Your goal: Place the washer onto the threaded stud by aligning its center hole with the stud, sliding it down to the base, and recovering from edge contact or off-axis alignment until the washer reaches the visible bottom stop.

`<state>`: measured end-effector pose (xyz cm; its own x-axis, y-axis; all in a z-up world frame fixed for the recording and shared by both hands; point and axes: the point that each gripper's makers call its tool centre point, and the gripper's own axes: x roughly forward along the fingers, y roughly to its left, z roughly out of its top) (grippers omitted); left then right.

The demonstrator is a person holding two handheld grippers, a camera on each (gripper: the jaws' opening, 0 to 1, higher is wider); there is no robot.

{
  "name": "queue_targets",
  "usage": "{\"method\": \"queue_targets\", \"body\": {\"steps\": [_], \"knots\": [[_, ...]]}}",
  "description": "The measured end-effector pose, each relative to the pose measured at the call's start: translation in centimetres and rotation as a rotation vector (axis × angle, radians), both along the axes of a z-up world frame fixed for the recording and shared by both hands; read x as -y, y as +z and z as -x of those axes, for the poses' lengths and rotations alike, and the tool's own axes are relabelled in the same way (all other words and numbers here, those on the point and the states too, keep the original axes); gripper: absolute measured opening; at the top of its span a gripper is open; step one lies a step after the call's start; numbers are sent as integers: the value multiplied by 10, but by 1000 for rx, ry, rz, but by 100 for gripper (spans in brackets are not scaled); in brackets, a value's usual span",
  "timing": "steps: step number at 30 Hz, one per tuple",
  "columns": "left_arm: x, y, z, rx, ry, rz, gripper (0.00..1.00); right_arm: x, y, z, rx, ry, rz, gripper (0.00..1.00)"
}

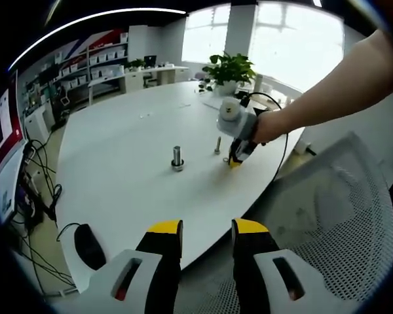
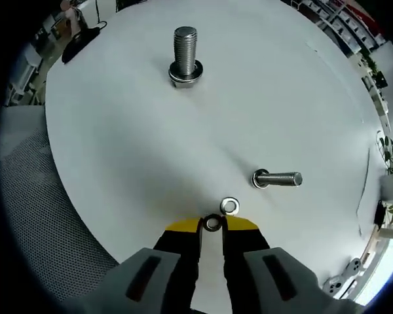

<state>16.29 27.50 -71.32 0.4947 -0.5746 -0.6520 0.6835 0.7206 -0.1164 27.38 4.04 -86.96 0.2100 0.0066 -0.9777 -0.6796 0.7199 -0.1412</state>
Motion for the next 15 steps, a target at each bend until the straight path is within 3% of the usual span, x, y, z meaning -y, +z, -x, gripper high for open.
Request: {"method": "queue_targets", "body": {"steps": [8,15], "knots": [[0,-1,0,1,-4,-4,28,2,1,0,67,-44,-53,15],[0,-1,1,-2,-6,-6,28,2,0,-2,43,-75,-79,15]]}}
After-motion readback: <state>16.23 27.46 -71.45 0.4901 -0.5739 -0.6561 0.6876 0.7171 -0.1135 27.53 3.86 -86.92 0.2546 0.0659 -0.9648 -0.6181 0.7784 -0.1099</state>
